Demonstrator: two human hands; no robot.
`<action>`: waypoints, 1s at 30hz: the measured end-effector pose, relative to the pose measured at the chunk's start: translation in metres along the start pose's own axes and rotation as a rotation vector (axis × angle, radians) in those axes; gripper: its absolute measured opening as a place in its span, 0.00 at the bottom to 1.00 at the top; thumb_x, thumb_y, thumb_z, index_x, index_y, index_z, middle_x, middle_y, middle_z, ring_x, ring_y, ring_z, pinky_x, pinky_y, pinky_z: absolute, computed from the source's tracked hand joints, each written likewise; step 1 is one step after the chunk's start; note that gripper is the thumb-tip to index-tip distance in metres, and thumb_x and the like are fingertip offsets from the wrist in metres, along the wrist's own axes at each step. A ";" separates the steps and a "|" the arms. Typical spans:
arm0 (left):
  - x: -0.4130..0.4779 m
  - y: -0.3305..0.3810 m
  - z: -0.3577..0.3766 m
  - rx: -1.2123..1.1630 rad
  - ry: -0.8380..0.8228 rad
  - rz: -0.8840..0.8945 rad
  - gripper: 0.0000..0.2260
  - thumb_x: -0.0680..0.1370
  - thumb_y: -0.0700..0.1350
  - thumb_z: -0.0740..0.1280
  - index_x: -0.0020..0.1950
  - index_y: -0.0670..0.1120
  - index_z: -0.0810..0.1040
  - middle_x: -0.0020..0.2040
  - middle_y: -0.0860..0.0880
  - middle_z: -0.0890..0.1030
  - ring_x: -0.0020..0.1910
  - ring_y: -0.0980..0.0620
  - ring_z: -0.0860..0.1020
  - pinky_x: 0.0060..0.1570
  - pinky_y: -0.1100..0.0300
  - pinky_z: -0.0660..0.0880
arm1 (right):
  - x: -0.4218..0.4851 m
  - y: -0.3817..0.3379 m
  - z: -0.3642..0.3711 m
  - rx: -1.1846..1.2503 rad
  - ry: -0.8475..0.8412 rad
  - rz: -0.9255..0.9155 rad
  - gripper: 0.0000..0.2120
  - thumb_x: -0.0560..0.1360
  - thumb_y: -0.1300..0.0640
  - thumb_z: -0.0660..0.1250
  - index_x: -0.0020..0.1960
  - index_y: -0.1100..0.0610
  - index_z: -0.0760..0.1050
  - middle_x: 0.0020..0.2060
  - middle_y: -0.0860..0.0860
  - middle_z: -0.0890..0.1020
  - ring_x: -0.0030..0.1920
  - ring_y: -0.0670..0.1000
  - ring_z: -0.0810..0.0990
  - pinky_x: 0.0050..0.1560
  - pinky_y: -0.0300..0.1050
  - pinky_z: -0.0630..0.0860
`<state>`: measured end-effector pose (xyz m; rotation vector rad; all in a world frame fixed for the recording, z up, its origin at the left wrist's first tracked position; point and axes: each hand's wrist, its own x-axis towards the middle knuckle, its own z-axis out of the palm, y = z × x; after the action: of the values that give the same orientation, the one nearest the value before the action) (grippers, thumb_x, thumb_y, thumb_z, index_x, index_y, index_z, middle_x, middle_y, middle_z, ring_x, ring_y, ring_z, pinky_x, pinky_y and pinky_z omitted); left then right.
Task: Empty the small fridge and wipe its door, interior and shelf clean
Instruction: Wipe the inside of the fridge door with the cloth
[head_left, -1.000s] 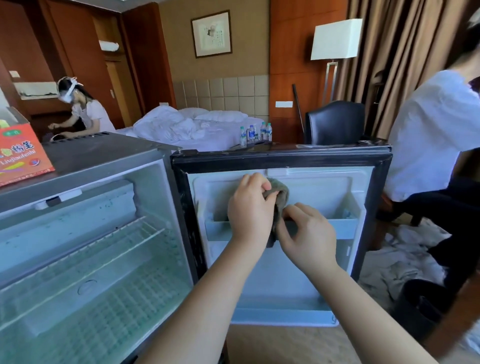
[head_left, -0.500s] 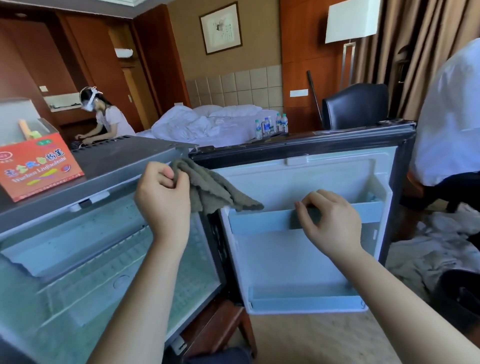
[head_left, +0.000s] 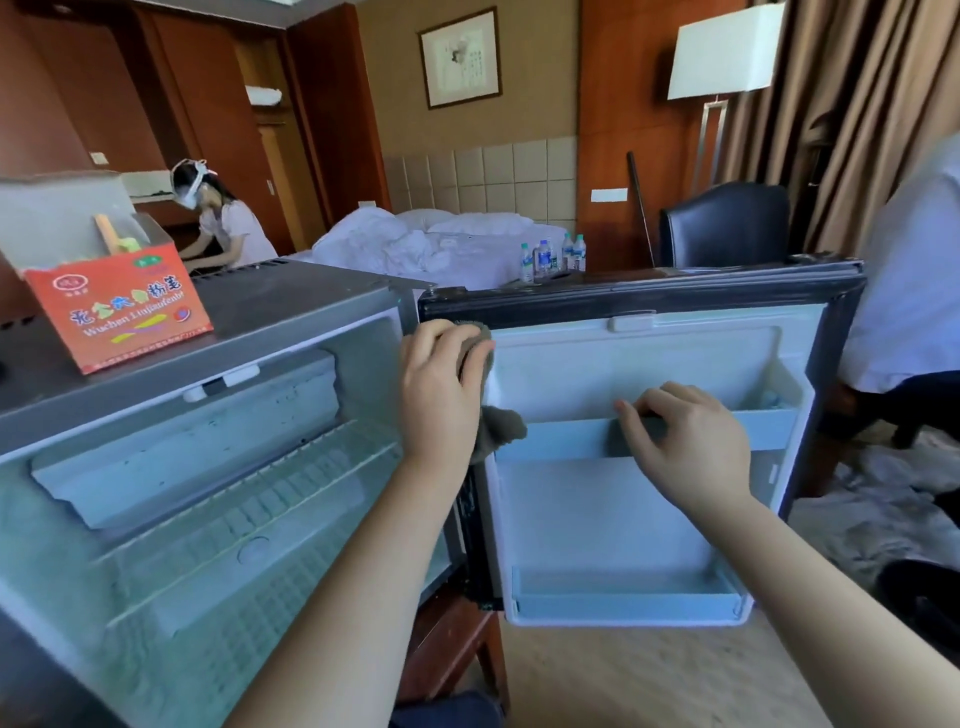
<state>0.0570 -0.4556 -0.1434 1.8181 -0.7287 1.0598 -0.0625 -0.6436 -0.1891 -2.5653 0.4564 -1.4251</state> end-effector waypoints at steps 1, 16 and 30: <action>-0.003 -0.002 0.002 0.032 0.004 0.026 0.09 0.74 0.45 0.72 0.51 0.42 0.82 0.51 0.47 0.79 0.50 0.46 0.75 0.54 0.59 0.71 | -0.001 0.000 0.000 0.003 0.008 0.000 0.17 0.75 0.47 0.61 0.32 0.54 0.73 0.27 0.48 0.71 0.31 0.53 0.70 0.27 0.35 0.51; -0.009 0.008 0.007 0.160 -0.339 0.298 0.08 0.66 0.33 0.75 0.41 0.43 0.83 0.38 0.48 0.78 0.40 0.44 0.76 0.33 0.53 0.77 | -0.004 0.001 0.005 -0.008 0.065 -0.061 0.18 0.76 0.49 0.61 0.31 0.56 0.73 0.26 0.49 0.71 0.29 0.53 0.68 0.29 0.34 0.49; 0.035 0.008 -0.051 0.209 0.040 0.039 0.06 0.70 0.33 0.71 0.44 0.40 0.80 0.45 0.43 0.75 0.38 0.48 0.74 0.38 0.60 0.66 | -0.005 0.005 0.012 0.002 0.129 -0.098 0.18 0.77 0.50 0.61 0.30 0.56 0.71 0.26 0.50 0.69 0.29 0.52 0.65 0.32 0.40 0.55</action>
<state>0.0482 -0.4148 -0.0967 1.9592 -0.6516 1.2323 -0.0554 -0.6471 -0.2007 -2.5364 0.3519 -1.6301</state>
